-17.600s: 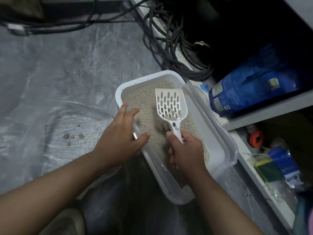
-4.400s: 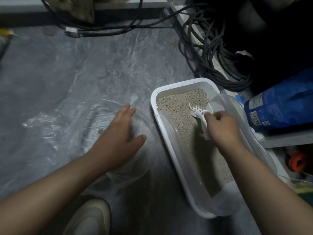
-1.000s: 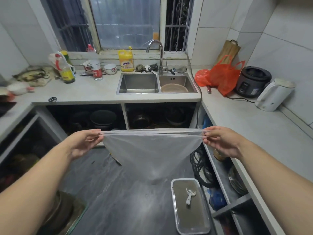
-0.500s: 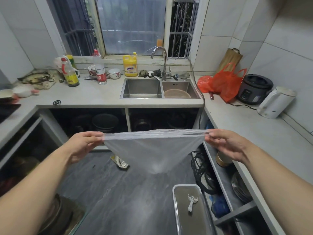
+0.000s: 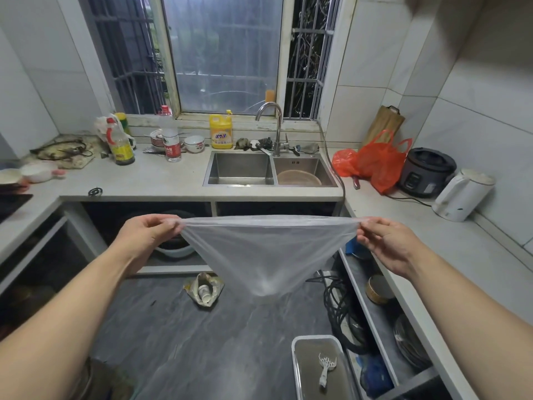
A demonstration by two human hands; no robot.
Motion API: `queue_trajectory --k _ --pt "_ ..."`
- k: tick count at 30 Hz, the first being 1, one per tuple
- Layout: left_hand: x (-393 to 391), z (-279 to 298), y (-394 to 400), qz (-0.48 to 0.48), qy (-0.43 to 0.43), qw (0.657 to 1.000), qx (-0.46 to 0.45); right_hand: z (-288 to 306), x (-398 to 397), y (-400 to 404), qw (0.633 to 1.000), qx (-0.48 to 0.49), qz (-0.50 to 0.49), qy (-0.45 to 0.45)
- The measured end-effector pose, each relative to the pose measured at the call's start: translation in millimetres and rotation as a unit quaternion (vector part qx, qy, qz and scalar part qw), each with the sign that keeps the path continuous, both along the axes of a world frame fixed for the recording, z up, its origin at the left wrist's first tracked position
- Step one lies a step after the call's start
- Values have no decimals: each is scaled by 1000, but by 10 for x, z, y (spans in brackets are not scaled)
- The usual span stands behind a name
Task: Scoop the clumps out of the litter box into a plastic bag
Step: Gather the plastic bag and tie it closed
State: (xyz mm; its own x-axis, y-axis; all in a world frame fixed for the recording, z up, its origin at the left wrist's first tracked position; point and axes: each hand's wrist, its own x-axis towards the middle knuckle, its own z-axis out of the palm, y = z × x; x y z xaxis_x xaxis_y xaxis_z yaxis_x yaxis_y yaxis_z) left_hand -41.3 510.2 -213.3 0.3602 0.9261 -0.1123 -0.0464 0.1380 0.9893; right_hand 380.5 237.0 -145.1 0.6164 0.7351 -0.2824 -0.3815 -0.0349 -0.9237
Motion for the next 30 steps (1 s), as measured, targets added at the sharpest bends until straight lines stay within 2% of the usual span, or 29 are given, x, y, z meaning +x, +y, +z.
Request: queue_trajectory --k 4,6,8,10,13,16,18,21,25,30 --pt "53 132 60 83 97 987 94 50 -22 67 996 -38 -15 -77" --pt "142 188 81 106 78 986 98 72 -46 117 993 -35 -29 -108" --pt "236 287 80 99 16 992 82 111 -89 180 995 13 -39 -90" --pt "316 386 53 71 -100 991 49 157 -132 245 996 79 -33 -33" --pt "403 532 -31 23 -270 962 -27 263 -205 303 989 140 -2 36" --pt "475 676 -103 0 -333 939 -90 388 -265 325 981 170 29 85" --pt "510 785 -163 -29 -332 935 -124 451 -291 331 977 179 56 102" --pt "557 963 -293 -141 -303 932 -142 519 -379 364 975 166 118 93" --pt "657 1196 -468 -251 -227 936 -93 634 -535 460 972 145 182 22" --pt "896 1445 -685 -319 -197 926 -40 851 -766 579 937 169 301 -60"
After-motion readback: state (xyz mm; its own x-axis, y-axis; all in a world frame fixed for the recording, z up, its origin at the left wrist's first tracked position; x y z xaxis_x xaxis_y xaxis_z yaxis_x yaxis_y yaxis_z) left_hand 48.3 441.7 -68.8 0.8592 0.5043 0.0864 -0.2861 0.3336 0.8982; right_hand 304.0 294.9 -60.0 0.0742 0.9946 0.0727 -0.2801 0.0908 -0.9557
